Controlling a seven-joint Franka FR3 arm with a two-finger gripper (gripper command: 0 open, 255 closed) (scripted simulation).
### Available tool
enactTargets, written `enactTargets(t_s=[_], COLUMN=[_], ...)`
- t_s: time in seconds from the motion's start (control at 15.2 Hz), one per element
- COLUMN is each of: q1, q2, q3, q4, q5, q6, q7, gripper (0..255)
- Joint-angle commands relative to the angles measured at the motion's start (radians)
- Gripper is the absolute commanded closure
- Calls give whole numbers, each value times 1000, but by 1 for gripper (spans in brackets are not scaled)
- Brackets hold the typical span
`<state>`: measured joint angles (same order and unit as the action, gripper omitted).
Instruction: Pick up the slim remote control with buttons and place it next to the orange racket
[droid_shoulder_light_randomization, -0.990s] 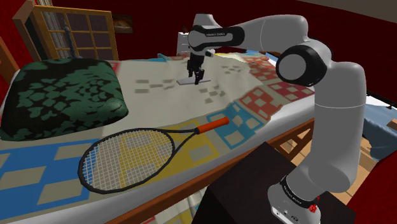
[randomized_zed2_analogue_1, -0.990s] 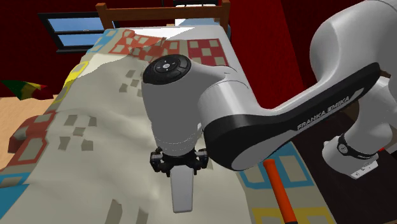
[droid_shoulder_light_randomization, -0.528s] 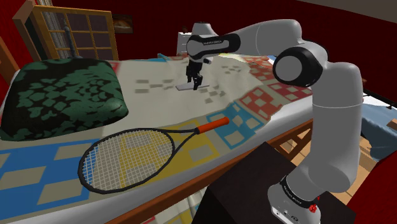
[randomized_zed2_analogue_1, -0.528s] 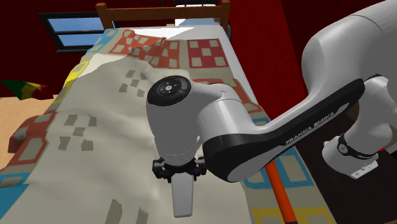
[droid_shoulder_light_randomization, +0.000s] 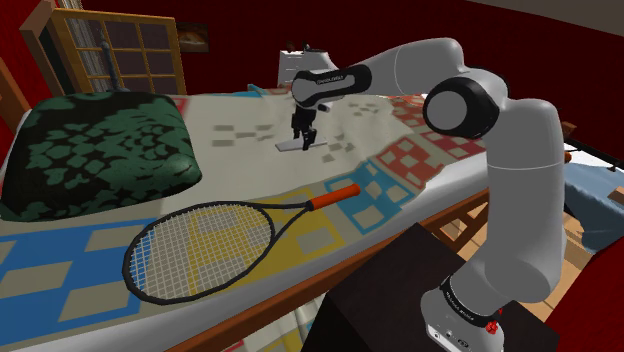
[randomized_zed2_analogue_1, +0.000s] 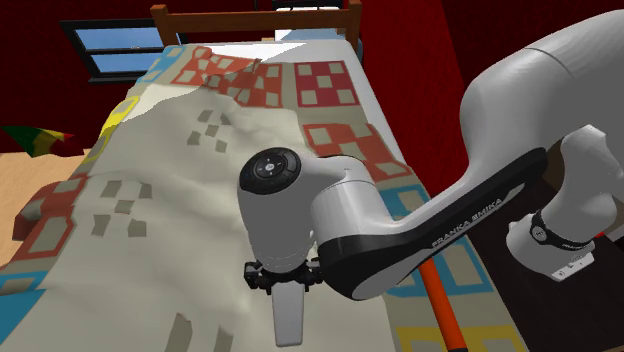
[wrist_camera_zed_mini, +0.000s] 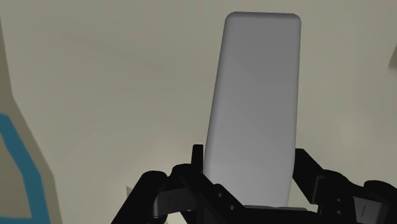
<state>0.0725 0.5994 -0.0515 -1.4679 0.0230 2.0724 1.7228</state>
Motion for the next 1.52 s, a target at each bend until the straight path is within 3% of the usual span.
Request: enactTargets(t_s=[0.0, 0.53, 0.59, 0.92, 1.19, 1.45], q1=[1, 1, 1, 1, 2, 2], q2=[11, 11, 11, 11, -37, -37], q3=[1, 1, 1, 1, -1, -1], q4=[-10, -10, -10, -10, 44, 44], q5=[0, 0, 0, 0, -2, -2], q6=[22, 22, 22, 22, -79, -79], q7=[1, 1, 1, 1, 3, 3], gripper=[255, 255, 0, 0, 0, 0])
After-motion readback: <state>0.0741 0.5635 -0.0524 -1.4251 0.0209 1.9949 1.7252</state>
